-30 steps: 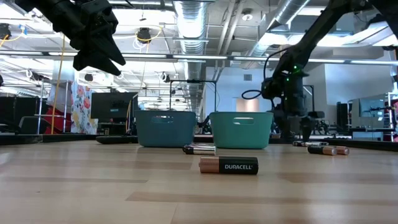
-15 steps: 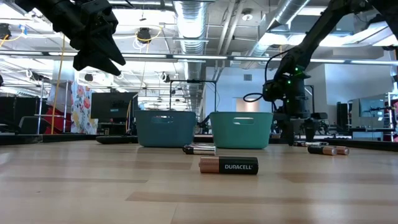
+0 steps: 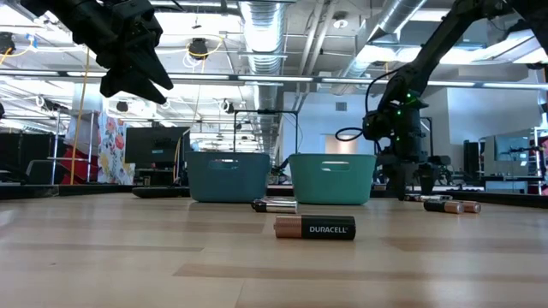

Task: Sort batteries
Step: Put the silver battery into the green bin

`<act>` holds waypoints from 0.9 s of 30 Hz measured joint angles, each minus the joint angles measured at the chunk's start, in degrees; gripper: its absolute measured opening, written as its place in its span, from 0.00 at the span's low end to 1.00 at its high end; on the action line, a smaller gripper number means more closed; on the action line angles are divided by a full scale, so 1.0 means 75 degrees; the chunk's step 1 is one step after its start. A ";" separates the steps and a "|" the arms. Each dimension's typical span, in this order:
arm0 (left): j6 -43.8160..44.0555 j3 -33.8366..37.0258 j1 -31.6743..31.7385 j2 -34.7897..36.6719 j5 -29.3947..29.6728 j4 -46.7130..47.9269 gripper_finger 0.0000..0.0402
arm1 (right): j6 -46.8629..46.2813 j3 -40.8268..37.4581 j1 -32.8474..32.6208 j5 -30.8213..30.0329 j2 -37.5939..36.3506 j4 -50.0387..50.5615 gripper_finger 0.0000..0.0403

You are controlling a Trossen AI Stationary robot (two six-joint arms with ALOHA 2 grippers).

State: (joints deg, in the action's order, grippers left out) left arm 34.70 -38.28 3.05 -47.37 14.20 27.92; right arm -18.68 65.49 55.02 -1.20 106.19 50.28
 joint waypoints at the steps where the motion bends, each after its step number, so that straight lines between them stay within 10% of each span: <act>1: 0.0003 0.0000 0.0000 0.0001 0.0000 0.0000 0.46 | 0.0060 0.0000 0.0000 0.0086 0.0000 0.0011 0.82; 27: 0.0064 0.0000 0.0000 0.0000 0.0000 -0.0003 0.46 | -0.0127 -0.0026 -0.0003 0.0137 -0.0003 -0.0038 0.72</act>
State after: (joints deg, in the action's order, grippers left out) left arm 35.18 -38.28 3.05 -47.37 14.20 27.90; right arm -19.63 65.30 55.00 -0.17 106.17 49.99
